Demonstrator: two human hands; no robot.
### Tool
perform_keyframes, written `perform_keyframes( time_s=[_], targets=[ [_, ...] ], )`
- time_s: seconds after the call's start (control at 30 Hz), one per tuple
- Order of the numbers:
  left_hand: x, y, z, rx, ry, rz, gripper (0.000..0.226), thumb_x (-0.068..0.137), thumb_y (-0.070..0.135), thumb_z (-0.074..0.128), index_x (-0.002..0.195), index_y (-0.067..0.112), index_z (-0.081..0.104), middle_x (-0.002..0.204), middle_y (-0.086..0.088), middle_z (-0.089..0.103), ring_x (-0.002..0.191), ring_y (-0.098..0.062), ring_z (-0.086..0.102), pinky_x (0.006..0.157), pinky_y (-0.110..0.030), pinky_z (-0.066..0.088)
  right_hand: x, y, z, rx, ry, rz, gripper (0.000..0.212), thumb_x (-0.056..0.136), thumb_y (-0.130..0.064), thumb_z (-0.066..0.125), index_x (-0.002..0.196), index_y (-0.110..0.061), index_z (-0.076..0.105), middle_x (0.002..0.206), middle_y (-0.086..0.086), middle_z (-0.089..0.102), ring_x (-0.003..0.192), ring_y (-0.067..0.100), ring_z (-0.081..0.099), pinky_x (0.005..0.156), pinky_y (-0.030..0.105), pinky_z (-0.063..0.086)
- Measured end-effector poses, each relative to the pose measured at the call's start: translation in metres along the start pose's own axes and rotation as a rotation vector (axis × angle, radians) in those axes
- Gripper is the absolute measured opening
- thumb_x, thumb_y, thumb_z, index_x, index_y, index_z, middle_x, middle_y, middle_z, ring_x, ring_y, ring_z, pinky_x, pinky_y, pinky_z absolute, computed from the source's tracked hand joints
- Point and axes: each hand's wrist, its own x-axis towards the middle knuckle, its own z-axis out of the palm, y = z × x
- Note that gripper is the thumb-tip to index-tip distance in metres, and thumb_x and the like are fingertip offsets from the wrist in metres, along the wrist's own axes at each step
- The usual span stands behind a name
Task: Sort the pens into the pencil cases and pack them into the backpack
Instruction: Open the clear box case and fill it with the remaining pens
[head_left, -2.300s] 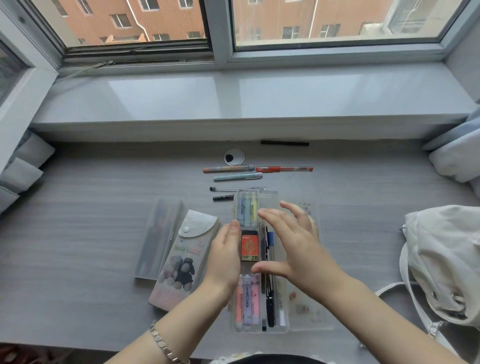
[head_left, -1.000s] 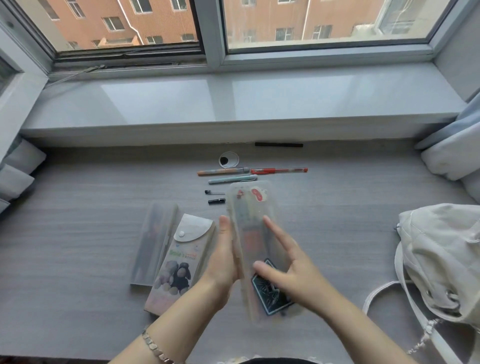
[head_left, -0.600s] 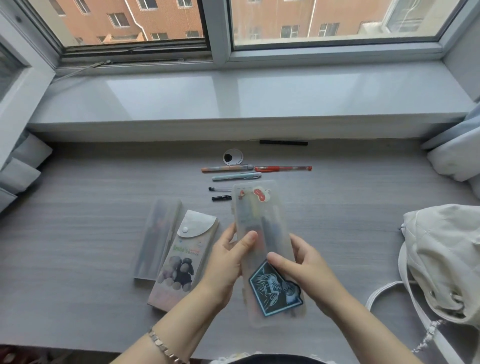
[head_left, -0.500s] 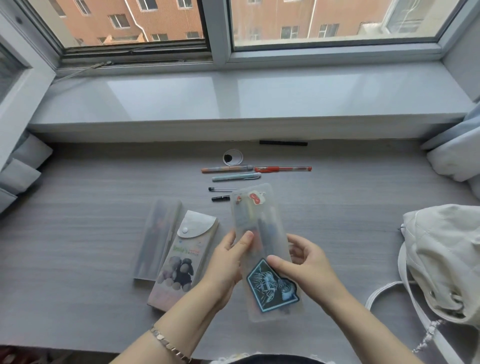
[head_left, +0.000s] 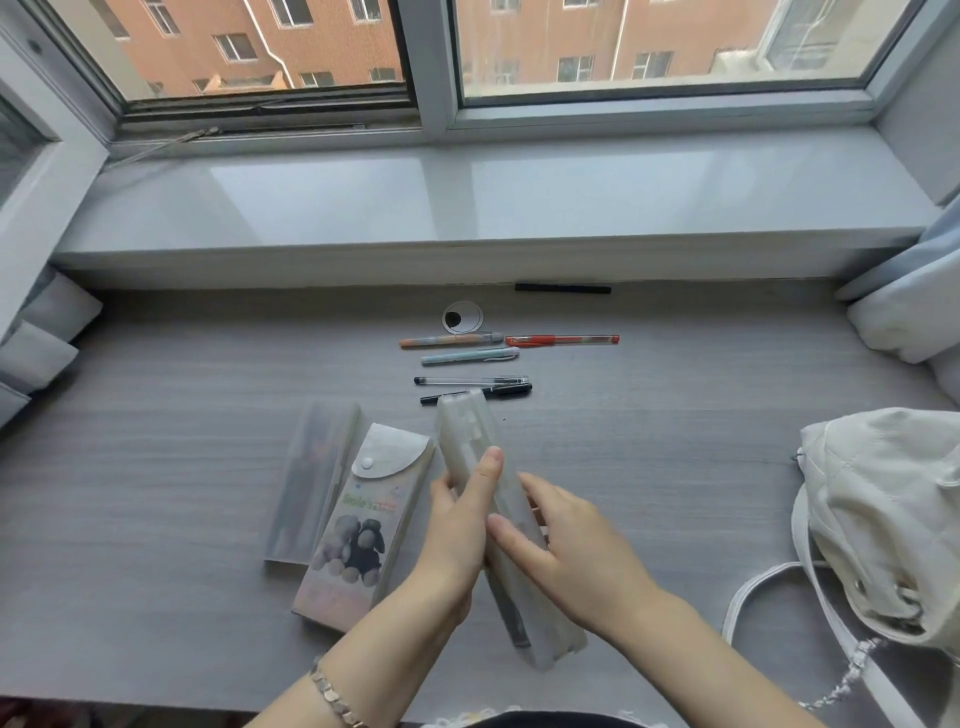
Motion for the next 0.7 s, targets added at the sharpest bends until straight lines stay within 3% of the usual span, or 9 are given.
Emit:
perform_keyframes(
  time_s=[0.07,0.17,0.23,0.3,0.4,0.5,0.57,0.63,0.7],
  targets=[
    [-0.001,0.001,0.0,0.006,0.021,-0.018,0.061,0.081,0.052,0.057,0.125,0.012,0.044,0.116,-0.008,0.063,0.1,-0.022,0.065,0.075,-0.035,0.053,0.001,0.001,0.0,-0.052,0.008,-0.042,0.056,0.08,-0.061,0.033,0.114,-0.021,0.053,0.104,-0.006,0.062,0.097,0.01,0.056,0.081,0.025,0.045],
    [-0.003,0.003,0.003,0.031,0.034,0.025,0.056,0.082,0.045,0.06,0.125,0.013,0.041,0.11,-0.005,0.063,0.097,-0.02,0.064,0.085,-0.041,0.053,0.001,0.0,-0.001,-0.051,0.079,-0.07,0.05,0.078,-0.059,0.026,0.093,-0.018,0.051,0.084,-0.005,0.057,0.078,0.014,0.051,0.067,0.023,0.035],
    [-0.005,0.006,0.005,0.052,0.039,0.074,0.049,0.083,0.04,0.061,0.122,0.013,0.045,0.101,-0.003,0.066,0.089,-0.018,0.066,0.084,-0.04,0.053,0.002,0.003,0.0,-0.039,0.108,-0.074,0.06,0.076,-0.059,0.027,0.101,-0.012,0.054,0.088,0.001,0.063,0.082,0.021,0.057,0.07,0.028,0.04],
    [-0.005,0.008,0.003,-0.014,-0.033,0.082,0.049,0.084,0.045,0.059,0.118,0.01,0.053,0.103,-0.008,0.07,0.09,-0.023,0.068,0.084,-0.041,0.053,0.006,0.011,-0.007,0.024,0.158,0.0,0.054,0.081,-0.052,0.04,0.11,-0.009,0.054,0.088,0.006,0.066,0.081,0.024,0.063,0.073,0.035,0.049],
    [0.002,0.012,-0.017,-0.2,-0.211,-0.009,0.056,0.084,0.058,0.044,0.108,0.014,0.068,0.104,-0.013,0.072,0.095,-0.027,0.069,0.083,-0.042,0.052,0.014,0.024,-0.03,0.512,0.182,0.234,0.036,0.095,-0.03,0.043,0.118,-0.002,0.049,0.079,0.01,0.067,0.062,0.017,0.069,0.057,0.031,0.056],
    [0.02,0.013,-0.043,-0.276,-0.201,-0.085,0.056,0.094,0.049,0.027,0.091,0.018,0.073,0.086,-0.007,0.074,0.074,-0.021,0.071,0.069,-0.037,0.053,0.015,0.025,-0.049,0.829,0.184,0.253,0.025,0.099,-0.023,0.032,0.112,-0.009,0.048,0.069,0.01,0.071,0.058,0.019,0.07,0.048,0.025,0.055],
    [0.026,0.019,-0.052,-0.236,-0.147,-0.091,0.063,0.095,0.052,0.022,0.098,0.014,0.072,0.099,-0.013,0.071,0.086,-0.026,0.068,0.083,-0.041,0.051,0.018,0.022,-0.051,0.867,0.165,0.204,0.022,0.098,-0.028,0.037,0.108,-0.014,0.05,0.07,0.009,0.073,0.064,0.022,0.071,0.052,0.027,0.057],
    [0.024,0.028,-0.052,-0.152,-0.09,-0.111,0.075,0.09,0.065,0.018,0.119,0.013,0.062,0.119,-0.017,0.064,0.107,-0.032,0.06,0.1,-0.048,0.042,0.024,0.017,-0.047,0.863,0.049,0.203,0.021,0.098,-0.024,0.034,0.107,-0.017,0.052,0.075,0.009,0.073,0.069,0.024,0.072,0.059,0.029,0.058],
    [0.023,0.035,-0.052,-0.037,0.077,-0.094,0.076,0.087,0.069,0.019,0.135,0.017,0.047,0.138,-0.011,0.05,0.126,-0.032,0.046,0.109,-0.048,0.032,0.037,0.011,-0.04,0.808,-0.074,0.235,0.031,0.099,-0.025,0.028,0.104,-0.016,0.057,0.081,0.01,0.072,0.072,0.023,0.071,0.063,0.027,0.057]
  ],
)
